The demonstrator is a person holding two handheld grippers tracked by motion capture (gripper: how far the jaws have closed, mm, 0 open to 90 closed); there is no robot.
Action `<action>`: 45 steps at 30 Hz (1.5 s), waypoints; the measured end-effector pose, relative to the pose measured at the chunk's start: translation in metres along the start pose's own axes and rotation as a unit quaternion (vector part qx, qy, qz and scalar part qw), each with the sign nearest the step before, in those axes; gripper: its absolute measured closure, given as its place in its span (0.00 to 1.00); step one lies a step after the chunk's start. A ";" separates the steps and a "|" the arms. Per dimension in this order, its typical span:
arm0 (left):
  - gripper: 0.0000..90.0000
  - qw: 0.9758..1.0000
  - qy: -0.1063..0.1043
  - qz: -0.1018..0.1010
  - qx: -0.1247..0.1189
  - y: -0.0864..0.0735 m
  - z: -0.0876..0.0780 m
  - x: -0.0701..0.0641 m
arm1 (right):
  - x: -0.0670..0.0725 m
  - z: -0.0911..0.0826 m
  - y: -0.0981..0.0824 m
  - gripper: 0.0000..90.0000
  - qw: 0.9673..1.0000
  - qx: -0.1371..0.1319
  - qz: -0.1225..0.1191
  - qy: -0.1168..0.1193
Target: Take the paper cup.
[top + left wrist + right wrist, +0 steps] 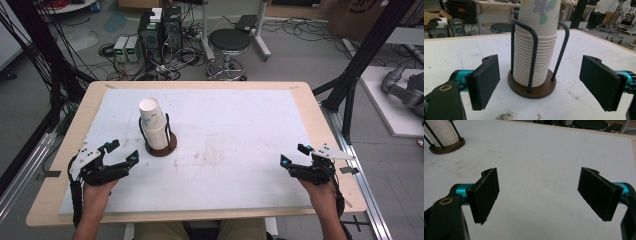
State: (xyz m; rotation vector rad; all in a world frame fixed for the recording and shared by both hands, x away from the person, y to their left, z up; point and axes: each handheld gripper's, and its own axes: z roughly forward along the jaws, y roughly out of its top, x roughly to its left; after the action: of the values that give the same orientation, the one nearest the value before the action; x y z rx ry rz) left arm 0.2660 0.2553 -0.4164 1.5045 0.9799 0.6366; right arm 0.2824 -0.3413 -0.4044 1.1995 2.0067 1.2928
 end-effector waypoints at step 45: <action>0.18 0.999 -0.035 0.008 -0.011 0.072 0.021 -0.003 | 0.007 0.006 0.003 0.20 0.999 0.025 -0.020 0.027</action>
State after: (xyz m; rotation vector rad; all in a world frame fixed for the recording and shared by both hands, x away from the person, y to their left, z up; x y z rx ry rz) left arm 0.2982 0.2439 -0.3494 1.5076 0.9057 0.6004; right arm 0.2846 -0.3318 -0.4040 1.1532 2.1014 1.2752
